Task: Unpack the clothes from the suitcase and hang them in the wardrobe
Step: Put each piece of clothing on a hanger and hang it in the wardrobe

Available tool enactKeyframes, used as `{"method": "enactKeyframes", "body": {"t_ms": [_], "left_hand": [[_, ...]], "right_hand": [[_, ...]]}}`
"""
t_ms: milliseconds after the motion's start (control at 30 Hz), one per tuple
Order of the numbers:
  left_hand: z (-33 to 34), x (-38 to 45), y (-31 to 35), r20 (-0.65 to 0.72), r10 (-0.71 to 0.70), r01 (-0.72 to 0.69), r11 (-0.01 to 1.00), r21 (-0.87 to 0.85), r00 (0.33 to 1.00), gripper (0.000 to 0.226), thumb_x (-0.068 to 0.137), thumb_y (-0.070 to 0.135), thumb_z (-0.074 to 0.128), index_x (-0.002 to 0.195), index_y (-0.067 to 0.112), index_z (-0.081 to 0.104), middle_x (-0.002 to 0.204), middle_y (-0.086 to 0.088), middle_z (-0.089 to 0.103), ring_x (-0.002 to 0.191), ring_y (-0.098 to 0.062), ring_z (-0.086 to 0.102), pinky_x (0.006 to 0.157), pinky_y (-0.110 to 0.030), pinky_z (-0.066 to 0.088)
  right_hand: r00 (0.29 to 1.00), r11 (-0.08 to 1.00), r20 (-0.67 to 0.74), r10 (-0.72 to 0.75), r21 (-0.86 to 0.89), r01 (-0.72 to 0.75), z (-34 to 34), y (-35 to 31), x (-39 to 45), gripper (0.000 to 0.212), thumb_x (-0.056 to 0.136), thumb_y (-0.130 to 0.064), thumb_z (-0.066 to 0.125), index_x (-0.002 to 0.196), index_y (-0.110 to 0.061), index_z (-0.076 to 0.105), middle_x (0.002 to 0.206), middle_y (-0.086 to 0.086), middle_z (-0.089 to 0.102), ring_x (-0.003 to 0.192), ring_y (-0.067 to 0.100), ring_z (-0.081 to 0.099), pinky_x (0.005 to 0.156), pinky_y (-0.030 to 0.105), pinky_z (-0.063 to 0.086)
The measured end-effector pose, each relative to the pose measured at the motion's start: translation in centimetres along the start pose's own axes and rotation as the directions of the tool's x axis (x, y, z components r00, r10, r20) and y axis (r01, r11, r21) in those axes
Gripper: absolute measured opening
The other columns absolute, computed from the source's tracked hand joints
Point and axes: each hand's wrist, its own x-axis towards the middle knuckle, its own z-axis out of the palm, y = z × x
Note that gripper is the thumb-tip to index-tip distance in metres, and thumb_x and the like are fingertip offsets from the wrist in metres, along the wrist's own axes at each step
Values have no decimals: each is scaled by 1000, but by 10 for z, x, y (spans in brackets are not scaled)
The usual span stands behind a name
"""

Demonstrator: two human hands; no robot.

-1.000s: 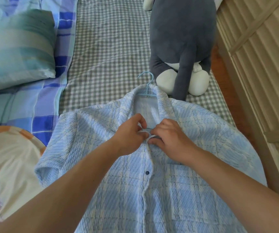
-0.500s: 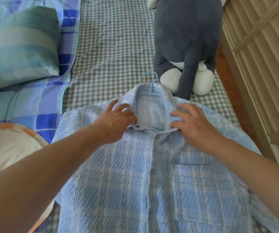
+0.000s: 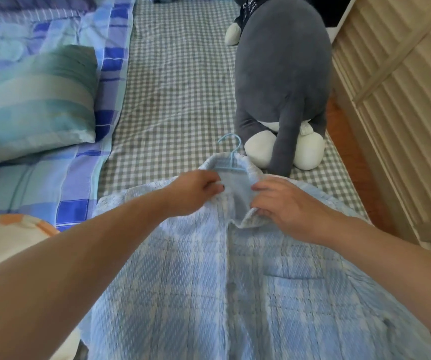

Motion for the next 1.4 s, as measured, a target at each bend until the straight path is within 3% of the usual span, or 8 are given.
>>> {"method": "enactKeyframes", "body": {"t_ms": [67, 300, 500, 700, 933, 1033, 1167, 1400], "left_hand": [[-4, 4, 18, 3, -132, 131, 981, -144, 991, 29, 101, 34, 60, 75, 20, 59, 62, 8, 53, 47, 1, 48, 52, -18, 39], [-2, -2, 33, 171, -273, 318, 877, -359, 947, 30, 95, 36, 68, 72, 17, 71, 63, 6, 62, 59, -6, 54, 60, -21, 44], [-7, -8, 34, 272, -184, 273, 899, -342, 945, 25, 84, 37, 69, 85, 12, 70, 74, 3, 59, 70, -8, 52, 70, -25, 42], [15, -13, 26, 40, -82, 88, 979, -182, 996, 34, 91, 43, 73, 84, 11, 66, 60, 3, 48, 45, -3, 40, 47, -16, 31], [44, -15, 15, -173, 132, -124, 991, 57, 976, 20, 86, 45, 67, 92, 28, 74, 73, 29, 51, 89, -7, 48, 101, -37, 33], [57, -19, 15, -262, 156, -126, 984, 129, 952, 16, 82, 41, 67, 90, 29, 74, 76, 28, 52, 94, -8, 49, 107, -46, 32], [70, -28, 12, -229, 133, -74, 966, 249, 964, 28, 90, 48, 55, 100, 31, 74, 92, 18, 63, 108, -16, 55, 117, -51, 25], [92, -76, 9, -160, 158, -87, 920, 382, 974, 51, 71, 13, 84, 117, 26, 67, 104, 13, 60, 108, -13, 55, 115, -51, 37]], "right_hand": [[999, 993, -15, 51, 111, -50, -3, -10, 9, 14, 98, -25, 56, 93, -17, 67, 91, -1, 62, 96, 19, 55, 85, 39, 47], [948, 898, -41, 315, 336, -284, -1, -36, 33, 6, 94, -32, 65, 95, -26, 64, 86, -8, 52, 86, 8, 47, 72, 29, 36], [897, 830, 100, 431, 345, -438, -6, -37, 35, 9, 92, -37, 66, 93, -36, 57, 99, -4, 53, 91, 13, 53, 79, 31, 43], [877, 809, 89, 473, 351, -472, -5, -37, 32, 16, 89, -39, 70, 93, -39, 55, 101, -9, 57, 94, 8, 54, 80, 29, 43], [844, 676, 170, 509, 529, -514, -8, -44, 25, 8, 87, -26, 74, 88, -31, 68, 90, -8, 66, 86, 9, 61, 80, 36, 53], [797, 538, 143, 587, 667, -516, -12, -37, 19, 8, 93, -24, 67, 99, -25, 71, 101, -12, 70, 97, 1, 63, 87, 21, 49], [663, 621, -83, 744, 451, -641, -7, 2, 17, 20, 101, -16, 51, 111, -20, 67, 114, -5, 63, 104, 8, 56, 84, 23, 43], [712, 716, 73, 698, -65, -695, 41, 45, 31, 36, 106, -32, 43, 133, -13, 57, 131, 6, 44, 116, 30, 37, 95, 38, 40]]}}
